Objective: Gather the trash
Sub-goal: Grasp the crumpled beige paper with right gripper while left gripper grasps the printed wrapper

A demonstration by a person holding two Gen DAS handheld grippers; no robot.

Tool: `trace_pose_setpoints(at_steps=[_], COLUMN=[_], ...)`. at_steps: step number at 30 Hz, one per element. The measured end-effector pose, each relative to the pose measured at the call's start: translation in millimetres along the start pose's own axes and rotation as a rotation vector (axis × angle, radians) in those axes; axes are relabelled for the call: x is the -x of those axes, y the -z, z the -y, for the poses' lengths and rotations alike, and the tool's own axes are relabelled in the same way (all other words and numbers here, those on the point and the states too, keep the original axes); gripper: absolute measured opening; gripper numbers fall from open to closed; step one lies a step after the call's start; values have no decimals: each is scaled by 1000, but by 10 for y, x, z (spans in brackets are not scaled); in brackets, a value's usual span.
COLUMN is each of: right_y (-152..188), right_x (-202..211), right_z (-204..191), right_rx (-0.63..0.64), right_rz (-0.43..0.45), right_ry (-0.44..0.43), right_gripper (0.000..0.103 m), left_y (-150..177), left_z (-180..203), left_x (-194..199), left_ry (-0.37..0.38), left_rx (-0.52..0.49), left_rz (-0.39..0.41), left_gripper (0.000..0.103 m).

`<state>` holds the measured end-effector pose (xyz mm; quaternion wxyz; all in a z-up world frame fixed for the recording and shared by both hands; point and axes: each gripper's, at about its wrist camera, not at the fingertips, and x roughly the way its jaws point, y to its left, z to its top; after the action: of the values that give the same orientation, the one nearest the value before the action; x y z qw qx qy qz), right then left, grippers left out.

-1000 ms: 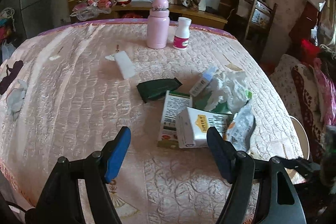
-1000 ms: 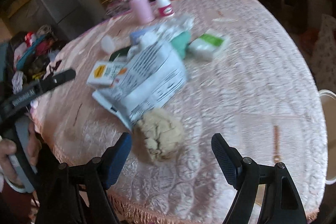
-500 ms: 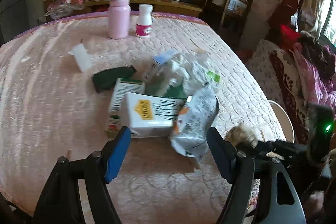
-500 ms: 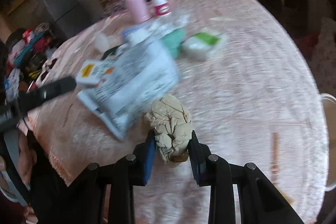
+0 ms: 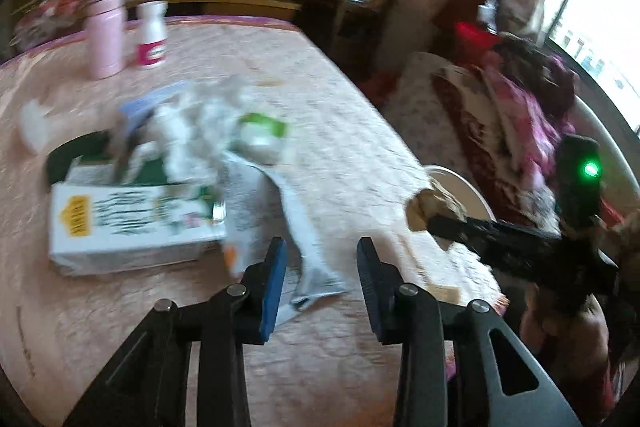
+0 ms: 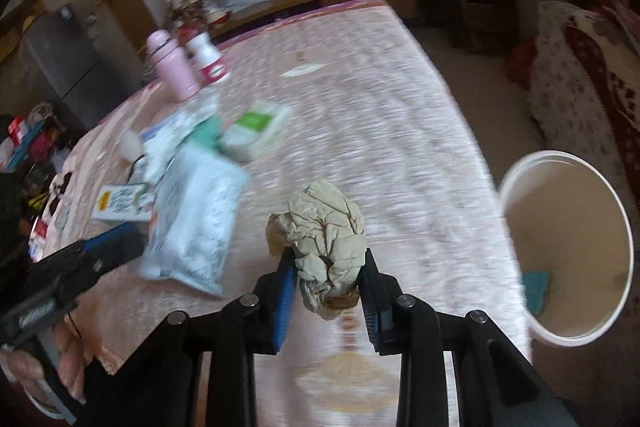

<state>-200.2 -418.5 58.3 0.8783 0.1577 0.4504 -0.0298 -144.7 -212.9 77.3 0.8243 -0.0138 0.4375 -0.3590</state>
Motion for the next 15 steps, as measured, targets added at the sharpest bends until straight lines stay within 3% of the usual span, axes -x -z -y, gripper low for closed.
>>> trace_pose_setpoints(at_steps=[3,4,5,7,9,11,15], right_y=[-23,-27,-21,-29,-33,-10,-6], right_x=[59,78,95,104,103,93,47], right_z=[198,236,245,265,271,256,252], right_rx=[-39,-46,-48,-46,-40,-39,-36], right_rz=[9,12,14,19,19,18,9], right_ry=[7,7,7,-1,-10,-18,-45], right_gripper=[32,32,32,32,32,32,32], left_y=[-47,-64,-82,-73,-75,-83,-67], left_z=[65,57,43,7,-4,-32,-85], left_x=[-43,-43,-40,10,3,-109,-423], left_ry=[-9,-9,-25,-119,-192,-269,-314], left_rx=[2,13,21,41,43,49,85], left_rz=[-12,-14,-13,25,49,9,-82], left_gripper=[37,45,67,88,88,88,88])
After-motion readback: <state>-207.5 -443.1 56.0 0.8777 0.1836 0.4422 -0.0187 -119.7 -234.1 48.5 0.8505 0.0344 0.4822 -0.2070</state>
